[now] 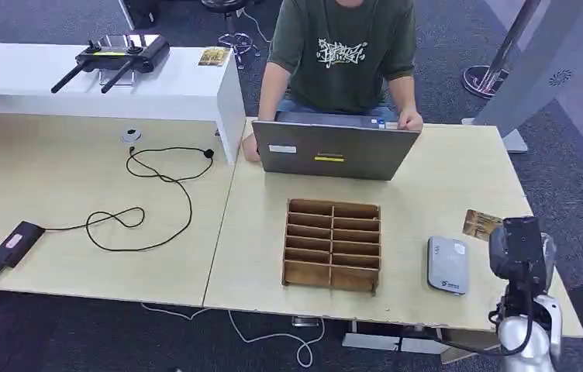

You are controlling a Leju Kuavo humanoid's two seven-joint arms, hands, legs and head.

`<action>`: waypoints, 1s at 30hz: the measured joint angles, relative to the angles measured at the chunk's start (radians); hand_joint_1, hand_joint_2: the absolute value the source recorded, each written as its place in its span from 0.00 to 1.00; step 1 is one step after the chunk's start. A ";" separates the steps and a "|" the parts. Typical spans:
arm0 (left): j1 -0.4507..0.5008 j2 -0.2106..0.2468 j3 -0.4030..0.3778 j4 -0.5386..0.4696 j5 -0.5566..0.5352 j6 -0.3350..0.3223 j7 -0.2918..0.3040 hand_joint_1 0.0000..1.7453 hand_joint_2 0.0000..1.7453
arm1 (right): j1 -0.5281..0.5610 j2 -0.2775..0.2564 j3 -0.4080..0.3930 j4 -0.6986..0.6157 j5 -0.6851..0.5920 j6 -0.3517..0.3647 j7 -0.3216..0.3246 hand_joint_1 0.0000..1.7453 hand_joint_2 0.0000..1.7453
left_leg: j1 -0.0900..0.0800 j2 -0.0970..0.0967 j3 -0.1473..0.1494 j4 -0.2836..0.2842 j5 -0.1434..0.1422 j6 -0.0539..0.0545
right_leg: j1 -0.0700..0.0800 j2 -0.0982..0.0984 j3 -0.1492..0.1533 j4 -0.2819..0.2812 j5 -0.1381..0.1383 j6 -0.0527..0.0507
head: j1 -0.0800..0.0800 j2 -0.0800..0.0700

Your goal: Pass the card to the sensor for recognition and then transmit it.

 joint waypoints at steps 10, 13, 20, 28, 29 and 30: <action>-0.001 0.001 -0.073 0.000 0.010 0.000 0.003 0.00 0.00 | 0.029 0.001 0.000 -0.084 0.595 -0.250 0.030 1.00 1.00 | 0.000 0.000 0.000 0.000 0.000 0.000 | 0.000 0.000 0.000 0.000 0.000 0.000 | 0.000 0.000; -0.005 0.000 -0.099 0.000 0.010 0.029 0.007 0.00 0.00 | 0.031 0.008 0.000 -0.097 0.894 -0.322 0.064 1.00 1.00 | 0.000 0.000 0.000 0.000 0.000 0.000 | 0.000 0.000 0.000 0.000 0.000 0.000 | 0.000 0.000; -0.006 -0.001 -0.135 0.000 0.018 0.054 0.014 0.00 0.00 | 0.033 0.021 -0.005 -0.107 1.078 -0.358 0.124 1.00 1.00 | 0.000 0.000 0.000 0.000 0.000 0.000 | 0.000 0.000 0.000 0.000 0.000 0.000 | 0.000 0.000; -0.010 0.003 -0.159 0.000 0.023 0.054 0.027 0.00 0.00 | 0.024 -0.014 0.011 -0.107 1.079 -0.372 0.189 1.00 1.00 | -0.001 0.000 0.000 0.000 0.000 0.000 | 0.000 0.000 0.000 0.000 0.000 0.000 | 0.000 0.000; -0.011 0.006 -0.164 0.000 0.023 0.054 0.029 0.00 0.00 | 0.018 -0.017 0.018 -0.107 1.079 -0.374 0.193 0.99 1.00 | -0.001 0.000 0.000 0.000 0.000 0.000 | 0.000 0.000 0.000 0.000 0.000 0.000 | 0.000 0.000; -0.013 0.009 -0.168 0.000 0.023 0.054 0.032 0.00 0.00 | 0.009 -0.020 0.029 -0.105 1.079 -0.375 0.200 0.98 1.00 | -0.001 0.000 0.000 0.000 0.000 0.000 | 0.000 0.000 0.000 0.000 0.000 0.000 | 0.000 0.000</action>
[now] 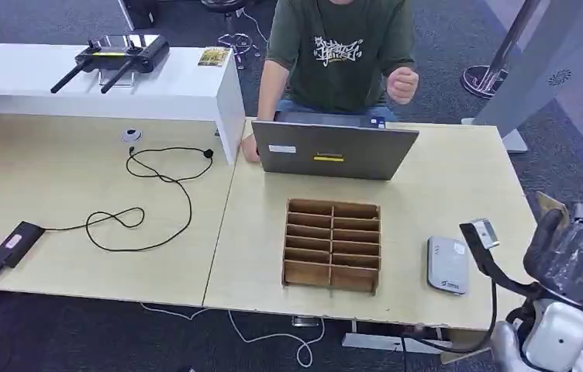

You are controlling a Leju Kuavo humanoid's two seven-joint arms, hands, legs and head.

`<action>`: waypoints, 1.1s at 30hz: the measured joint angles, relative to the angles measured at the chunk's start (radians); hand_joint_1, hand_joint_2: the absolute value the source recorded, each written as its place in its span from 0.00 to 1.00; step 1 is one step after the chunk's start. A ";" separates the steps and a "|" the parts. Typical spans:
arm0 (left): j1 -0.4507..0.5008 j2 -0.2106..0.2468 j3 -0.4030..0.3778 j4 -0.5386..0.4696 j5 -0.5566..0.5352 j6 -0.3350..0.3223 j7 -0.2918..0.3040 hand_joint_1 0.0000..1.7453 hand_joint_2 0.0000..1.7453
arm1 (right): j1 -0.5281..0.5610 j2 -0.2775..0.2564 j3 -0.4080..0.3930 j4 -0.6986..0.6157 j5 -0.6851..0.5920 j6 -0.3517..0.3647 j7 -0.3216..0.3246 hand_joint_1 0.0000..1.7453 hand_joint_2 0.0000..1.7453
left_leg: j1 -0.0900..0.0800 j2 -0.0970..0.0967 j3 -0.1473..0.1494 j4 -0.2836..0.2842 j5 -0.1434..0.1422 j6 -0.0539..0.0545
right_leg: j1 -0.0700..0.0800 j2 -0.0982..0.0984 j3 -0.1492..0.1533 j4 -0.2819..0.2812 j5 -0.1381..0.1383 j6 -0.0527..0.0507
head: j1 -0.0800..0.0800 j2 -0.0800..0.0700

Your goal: Pass the card to the sensor for recognition and then transmit it.

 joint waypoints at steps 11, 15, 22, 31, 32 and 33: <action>-0.013 0.009 -0.032 0.000 0.013 0.000 0.016 0.00 0.00 | -0.155 -0.003 0.126 0.067 0.000 0.000 0.010 0.92 1.00 | 0.000 0.001 0.000 0.000 0.000 0.000 | 0.000 0.000 0.000 0.001 0.000 0.000 | 0.000 0.000; -0.017 0.010 -0.044 0.000 0.017 0.000 0.018 0.00 0.00 | -0.220 -0.003 0.173 0.112 0.000 0.004 0.024 0.98 1.00 | 0.000 0.000 0.000 0.000 0.000 0.000 | 0.000 0.000 0.000 0.001 0.000 0.000 | 0.000 0.000; -0.029 0.011 -0.075 0.000 0.024 0.000 0.035 0.00 0.00 | -0.356 -0.003 0.269 0.221 0.000 0.021 0.039 0.98 1.00 | 0.000 0.000 0.000 0.000 0.000 0.000 | 0.000 0.000 0.000 0.001 0.000 0.000 | 0.000 0.000; -0.042 0.015 -0.111 0.000 0.035 0.000 0.054 0.00 0.00 | -0.532 0.002 0.402 0.441 0.000 0.051 0.051 0.99 1.00 | 0.000 -0.001 0.000 0.000 0.001 0.000 | 0.000 -0.001 0.000 0.001 0.001 0.000 | 0.000 0.000; -0.043 0.016 -0.119 0.000 0.037 0.000 0.058 0.00 0.00 | -0.554 0.002 0.419 0.468 0.000 0.062 0.057 0.97 1.00 | 0.000 -0.001 0.000 0.000 0.001 0.000 | 0.000 -0.001 0.000 0.001 0.001 0.000 | 0.000 0.000; -0.044 0.016 -0.125 0.000 0.038 0.000 0.060 0.00 0.00 | -0.572 0.003 0.437 0.494 0.000 0.071 0.071 0.98 1.00 | 0.000 -0.001 -0.001 0.000 0.001 0.000 | 0.000 -0.001 0.000 0.001 0.001 0.000 | 0.001 0.000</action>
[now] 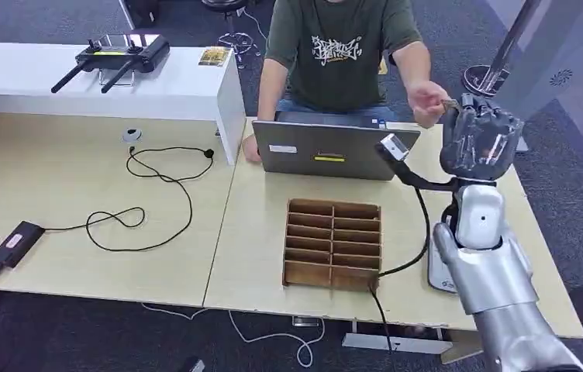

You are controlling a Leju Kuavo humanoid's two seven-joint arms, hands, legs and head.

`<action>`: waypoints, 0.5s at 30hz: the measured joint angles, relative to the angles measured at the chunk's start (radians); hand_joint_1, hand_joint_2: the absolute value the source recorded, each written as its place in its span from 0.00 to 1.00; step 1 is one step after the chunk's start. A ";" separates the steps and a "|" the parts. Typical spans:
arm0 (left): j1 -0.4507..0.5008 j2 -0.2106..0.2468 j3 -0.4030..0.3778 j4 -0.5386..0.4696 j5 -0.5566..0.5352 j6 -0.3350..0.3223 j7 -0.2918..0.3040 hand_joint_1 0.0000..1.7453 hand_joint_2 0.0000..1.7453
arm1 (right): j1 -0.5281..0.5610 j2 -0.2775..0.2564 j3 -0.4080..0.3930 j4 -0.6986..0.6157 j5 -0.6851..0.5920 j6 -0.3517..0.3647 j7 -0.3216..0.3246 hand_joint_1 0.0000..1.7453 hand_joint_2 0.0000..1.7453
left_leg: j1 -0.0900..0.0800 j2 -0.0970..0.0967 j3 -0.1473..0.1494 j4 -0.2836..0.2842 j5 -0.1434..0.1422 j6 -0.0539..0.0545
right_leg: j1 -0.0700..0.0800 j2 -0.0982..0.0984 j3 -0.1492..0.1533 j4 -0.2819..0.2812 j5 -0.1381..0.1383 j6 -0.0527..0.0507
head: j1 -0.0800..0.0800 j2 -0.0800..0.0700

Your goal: Pass the card to the sensor for recognition and then transmit it.

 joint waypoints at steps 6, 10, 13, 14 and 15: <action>-0.007 0.004 -0.029 0.000 0.014 0.000 0.008 0.00 0.00 | -0.109 0.006 0.112 0.152 0.000 0.009 0.033 0.98 1.00 | 0.000 0.000 0.000 0.000 0.000 0.000 | 0.000 0.000 0.000 0.000 0.001 0.001 | 0.000 0.000; -0.008 0.008 -0.034 0.000 0.026 0.000 0.008 0.00 0.00 | -0.142 0.019 0.139 0.210 0.000 0.012 0.033 0.99 1.00 | 0.000 0.000 0.000 0.000 0.000 0.000 | 0.000 0.000 0.000 0.000 0.001 0.001 | 0.000 0.000; -0.009 0.008 -0.037 0.000 0.036 0.000 0.009 0.00 0.00 | -0.156 0.025 0.152 0.239 0.000 0.012 0.029 0.98 1.00 | 0.000 0.000 0.000 0.000 0.000 0.000 | 0.000 0.000 0.000 0.000 0.001 0.001 | -0.001 0.000; -0.009 0.008 -0.041 0.000 0.040 0.000 0.009 0.00 0.00 | -0.159 0.026 0.156 0.245 0.000 0.012 0.029 0.98 1.00 | 0.000 0.000 0.000 0.000 0.000 0.000 | 0.000 0.000 0.000 0.000 0.000 0.001 | 0.000 0.000; -0.009 0.009 -0.047 0.000 0.042 0.000 0.009 0.00 0.00 | -0.161 0.029 0.158 0.251 0.000 0.012 0.029 1.00 1.00 | 0.000 0.000 0.000 0.000 0.000 0.000 | 0.000 0.000 0.000 0.000 0.000 0.001 | -0.001 0.000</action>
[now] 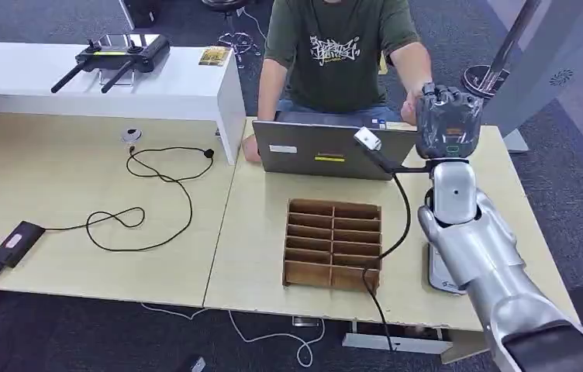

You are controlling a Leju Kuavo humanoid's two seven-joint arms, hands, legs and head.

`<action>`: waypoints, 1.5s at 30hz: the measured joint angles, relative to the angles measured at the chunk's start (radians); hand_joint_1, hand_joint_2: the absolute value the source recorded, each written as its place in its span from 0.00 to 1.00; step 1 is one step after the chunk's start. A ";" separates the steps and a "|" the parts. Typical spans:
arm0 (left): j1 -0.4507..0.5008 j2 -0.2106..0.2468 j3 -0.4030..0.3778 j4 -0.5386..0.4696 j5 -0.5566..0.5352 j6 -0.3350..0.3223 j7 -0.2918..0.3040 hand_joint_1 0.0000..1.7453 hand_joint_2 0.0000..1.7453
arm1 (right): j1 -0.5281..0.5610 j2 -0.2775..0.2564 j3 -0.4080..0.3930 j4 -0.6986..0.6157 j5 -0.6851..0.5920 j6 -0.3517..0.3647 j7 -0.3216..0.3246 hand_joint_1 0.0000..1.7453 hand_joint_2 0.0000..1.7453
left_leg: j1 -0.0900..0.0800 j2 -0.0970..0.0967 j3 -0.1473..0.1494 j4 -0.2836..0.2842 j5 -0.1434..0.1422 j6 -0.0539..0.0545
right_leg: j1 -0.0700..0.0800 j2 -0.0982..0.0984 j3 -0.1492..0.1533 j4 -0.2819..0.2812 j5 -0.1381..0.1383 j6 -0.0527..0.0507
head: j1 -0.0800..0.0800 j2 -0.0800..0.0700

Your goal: Pass the card to the sensor for recognition and then transmit it.

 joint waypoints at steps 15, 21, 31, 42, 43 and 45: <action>0.000 0.005 -0.027 0.000 0.020 0.000 0.000 0.00 0.00 | -0.007 0.008 0.019 0.042 0.000 0.000 0.004 0.99 1.00 | 0.000 0.000 0.000 0.000 0.000 0.000 | 0.000 0.000 0.000 0.000 0.000 0.000 | 0.000 0.000; 0.000 0.007 -0.037 0.000 0.023 0.000 0.000 0.00 0.00 | -0.007 0.008 0.022 0.043 0.000 0.000 0.005 0.99 1.00 | 0.000 0.000 0.000 0.000 0.000 0.000 | 0.000 0.000 0.000 0.000 0.000 0.000 | 0.000 0.000; 0.000 0.010 -0.055 0.000 0.038 0.000 0.000 0.00 0.00 | -0.007 0.008 0.025 0.043 0.000 -0.001 0.007 0.00 1.00 | 0.000 0.000 0.000 0.000 0.000 0.000 | 0.000 0.000 0.000 0.000 0.000 0.000 | 0.000 0.000; 0.000 0.014 -0.077 0.000 0.055 0.000 0.000 0.00 0.00 | -0.007 0.008 0.025 0.043 0.000 0.002 0.005 0.00 1.00 | 0.000 0.000 0.000 0.000 0.000 0.000 | 0.000 0.000 0.000 0.000 0.000 0.000 | 0.000 0.000; 0.000 0.014 -0.077 0.000 0.055 0.000 0.000 0.00 0.00 | -0.007 0.008 0.025 0.043 0.000 0.002 0.005 0.00 1.00 | 0.000 0.000 0.000 0.000 0.000 0.000 | 0.000 0.000 0.000 0.000 0.000 0.000 | 0.000 0.000; 0.000 0.014 -0.078 0.000 0.055 0.000 0.000 0.00 0.00 | -0.007 0.008 0.025 0.043 0.000 0.002 0.005 0.00 1.00 | 0.000 0.000 0.000 0.000 0.000 0.000 | 0.000 0.000 0.000 0.000 0.000 0.000 | 0.000 0.000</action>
